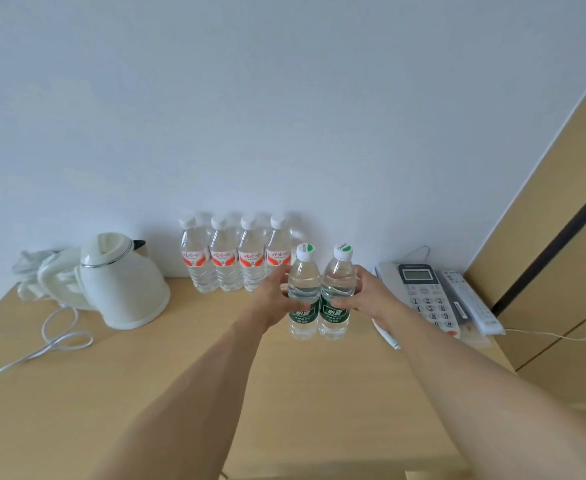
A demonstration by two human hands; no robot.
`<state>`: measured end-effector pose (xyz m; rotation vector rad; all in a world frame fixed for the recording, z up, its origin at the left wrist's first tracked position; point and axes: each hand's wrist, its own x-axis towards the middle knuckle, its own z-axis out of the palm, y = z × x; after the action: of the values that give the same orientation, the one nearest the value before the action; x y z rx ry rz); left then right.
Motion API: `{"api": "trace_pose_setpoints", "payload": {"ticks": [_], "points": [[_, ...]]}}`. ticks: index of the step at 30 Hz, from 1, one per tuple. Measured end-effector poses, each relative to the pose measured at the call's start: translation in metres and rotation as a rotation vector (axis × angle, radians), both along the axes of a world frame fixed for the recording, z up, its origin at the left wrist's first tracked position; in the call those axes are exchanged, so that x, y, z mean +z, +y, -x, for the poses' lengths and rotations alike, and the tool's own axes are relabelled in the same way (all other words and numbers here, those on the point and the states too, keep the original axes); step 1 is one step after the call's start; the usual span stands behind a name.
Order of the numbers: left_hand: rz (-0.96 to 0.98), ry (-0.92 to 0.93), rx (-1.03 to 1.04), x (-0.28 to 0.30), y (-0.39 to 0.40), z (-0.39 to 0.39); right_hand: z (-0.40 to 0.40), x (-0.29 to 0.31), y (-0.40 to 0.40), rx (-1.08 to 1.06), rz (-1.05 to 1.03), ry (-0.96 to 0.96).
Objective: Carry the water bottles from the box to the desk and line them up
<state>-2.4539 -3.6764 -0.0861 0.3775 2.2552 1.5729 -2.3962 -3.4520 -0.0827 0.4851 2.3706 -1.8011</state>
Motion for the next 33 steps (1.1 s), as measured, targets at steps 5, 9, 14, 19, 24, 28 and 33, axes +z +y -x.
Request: {"api": "trace_pose_setpoints", "payload": {"ticks": [5, 9, 14, 19, 24, 28, 33], "points": [[0.032, 0.054, 0.044, -0.006, 0.007, 0.009, 0.015, -0.001, -0.001, -0.019, -0.127, 0.041], [0.039, 0.061, 0.075, -0.008, 0.01, 0.017, 0.026, -0.001, 0.0, -0.008, -0.194, 0.049], [0.05, 0.056, 0.091, -0.021, 0.013, 0.024, 0.038, -0.006, 0.004, 0.044, -0.244, 0.031], [0.075, 0.061, 0.063, -0.023, 0.014, 0.027, 0.044, -0.012, 0.008, 0.046, -0.225, 0.032], [0.12, 0.116, 0.031, -0.02, 0.011, 0.021, 0.044, -0.018, 0.011, 0.074, -0.234, 0.052], [0.253, 0.388, 0.015, -0.009, 0.011, 0.014, 0.043, -0.017, 0.009, 0.096, -0.311, 0.075], [0.496, 0.956, -0.006, 0.024, 0.011, 0.01, 0.045, 0.0, 0.008, 0.098, -0.395, 0.223]]}}
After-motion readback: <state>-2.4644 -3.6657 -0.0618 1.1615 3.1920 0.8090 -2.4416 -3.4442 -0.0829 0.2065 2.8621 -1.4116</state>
